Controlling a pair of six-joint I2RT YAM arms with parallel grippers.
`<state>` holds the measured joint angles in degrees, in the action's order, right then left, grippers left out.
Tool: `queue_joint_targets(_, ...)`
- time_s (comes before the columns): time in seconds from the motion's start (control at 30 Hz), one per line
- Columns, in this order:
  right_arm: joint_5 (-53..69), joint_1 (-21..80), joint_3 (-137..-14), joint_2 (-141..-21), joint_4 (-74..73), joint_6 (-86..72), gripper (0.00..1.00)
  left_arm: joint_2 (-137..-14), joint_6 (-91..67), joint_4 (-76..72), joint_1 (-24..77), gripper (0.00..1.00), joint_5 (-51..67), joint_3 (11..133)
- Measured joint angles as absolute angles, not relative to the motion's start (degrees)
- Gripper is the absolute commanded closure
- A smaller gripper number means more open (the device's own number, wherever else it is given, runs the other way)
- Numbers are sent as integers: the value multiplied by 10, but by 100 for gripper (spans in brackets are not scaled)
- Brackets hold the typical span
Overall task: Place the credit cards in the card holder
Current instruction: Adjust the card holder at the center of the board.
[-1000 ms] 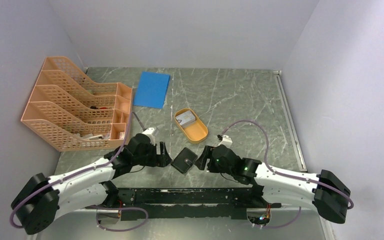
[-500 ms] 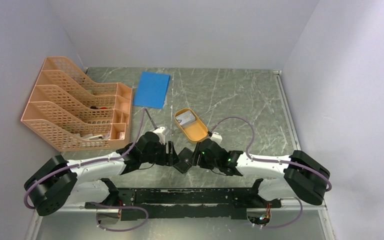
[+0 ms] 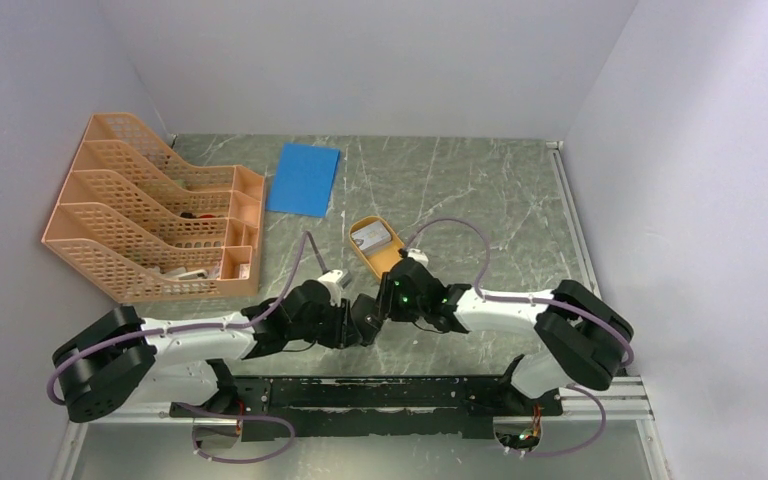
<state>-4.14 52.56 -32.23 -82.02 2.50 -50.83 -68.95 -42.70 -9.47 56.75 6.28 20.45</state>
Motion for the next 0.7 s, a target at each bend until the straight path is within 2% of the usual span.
queue_joint_targets(0.07,-35,525,-334,-833,27,-495,50,-691,-427,-85,573,67,52,213)
queue_joint_targets(0.23,-33,525,-335,-805,10,-482,45,-624,-427,-32,579,45,-6,227)
queue_joint_targets(0.3,-34,525,-330,-775,5,-482,45,-577,-429,-7,580,41,-44,230)
queue_joint_targets(0.43,-34,525,-306,-733,6,-496,45,-562,-427,18,571,40,-85,241)
queue_joint_targets(0.7,-38,525,-255,-731,15,-549,45,-680,-421,19,548,40,-69,243)
